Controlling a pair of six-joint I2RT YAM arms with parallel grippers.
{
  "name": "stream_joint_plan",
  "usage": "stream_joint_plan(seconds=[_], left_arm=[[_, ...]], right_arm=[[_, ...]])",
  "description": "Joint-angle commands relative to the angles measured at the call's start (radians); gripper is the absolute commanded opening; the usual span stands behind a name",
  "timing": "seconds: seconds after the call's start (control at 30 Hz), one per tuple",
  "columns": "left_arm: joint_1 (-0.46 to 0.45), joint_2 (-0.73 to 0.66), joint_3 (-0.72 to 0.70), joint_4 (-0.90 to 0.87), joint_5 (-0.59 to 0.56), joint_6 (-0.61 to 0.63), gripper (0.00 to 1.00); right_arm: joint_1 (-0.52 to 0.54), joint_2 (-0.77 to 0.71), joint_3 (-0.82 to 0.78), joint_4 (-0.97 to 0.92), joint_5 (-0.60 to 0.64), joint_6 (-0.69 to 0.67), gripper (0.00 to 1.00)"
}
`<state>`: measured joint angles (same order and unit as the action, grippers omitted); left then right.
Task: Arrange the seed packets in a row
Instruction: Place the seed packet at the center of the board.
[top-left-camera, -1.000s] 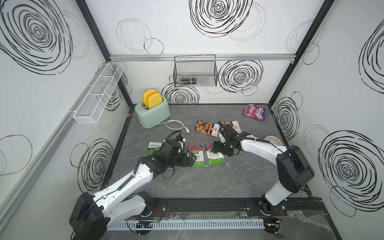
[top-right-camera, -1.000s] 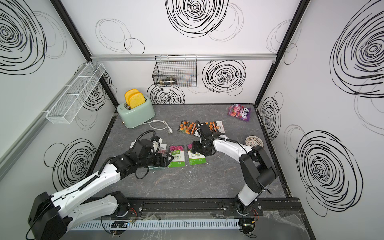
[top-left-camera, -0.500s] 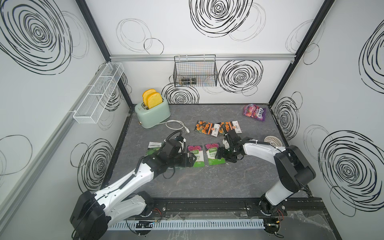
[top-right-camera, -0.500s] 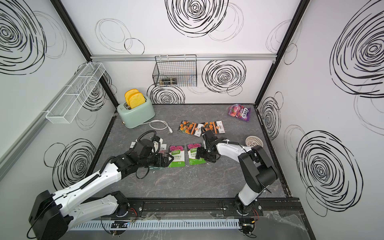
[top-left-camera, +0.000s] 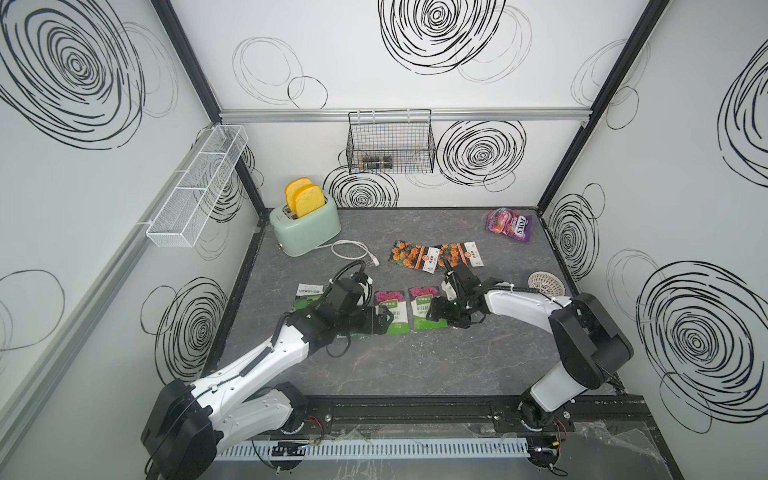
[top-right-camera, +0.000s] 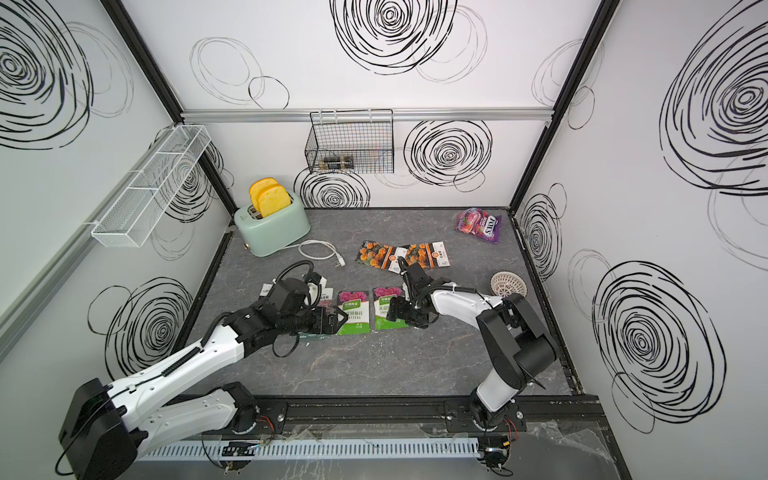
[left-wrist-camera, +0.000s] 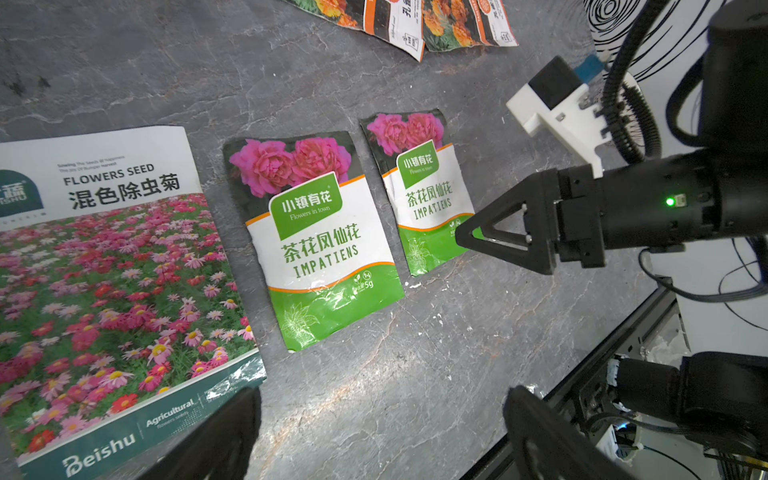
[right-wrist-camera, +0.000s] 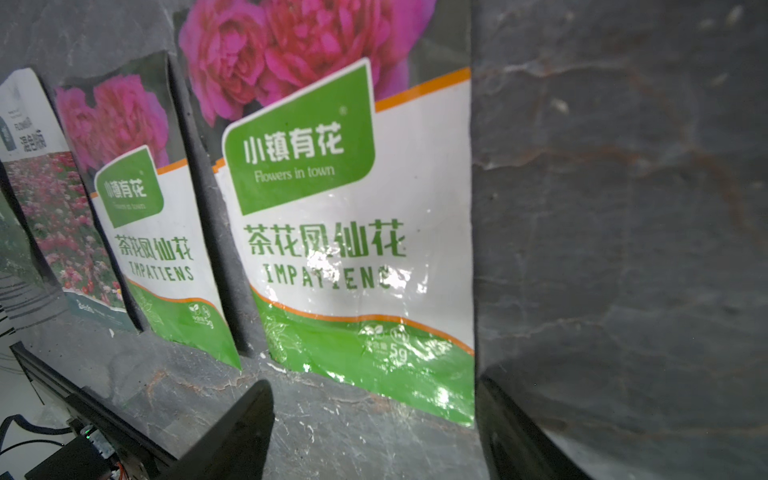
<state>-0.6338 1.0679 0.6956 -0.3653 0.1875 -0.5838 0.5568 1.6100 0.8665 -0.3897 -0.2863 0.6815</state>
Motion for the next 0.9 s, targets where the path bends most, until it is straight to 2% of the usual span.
stream_joint_plan(seconds=[0.0, 0.6, 0.77, 0.87], left_arm=[[0.005, 0.009, -0.005, 0.029, 0.01, 0.013, 0.96], [0.006, 0.021, -0.014, 0.042, 0.018, 0.014, 0.96], [0.006, 0.02, -0.011, 0.035, 0.015, 0.021, 0.96], [0.012, 0.021, -0.018, 0.035, 0.016, 0.022, 0.96]], right_arm=[[0.004, -0.029, -0.012, -0.014, 0.002, 0.015, 0.78], [0.052, -0.011, -0.032, 0.013, -0.003, 0.031, 0.78], [0.04, -0.07, 0.022, -0.091, 0.091, 0.006, 0.78], [0.004, -0.108, 0.069, -0.122, 0.096, -0.012, 0.78]])
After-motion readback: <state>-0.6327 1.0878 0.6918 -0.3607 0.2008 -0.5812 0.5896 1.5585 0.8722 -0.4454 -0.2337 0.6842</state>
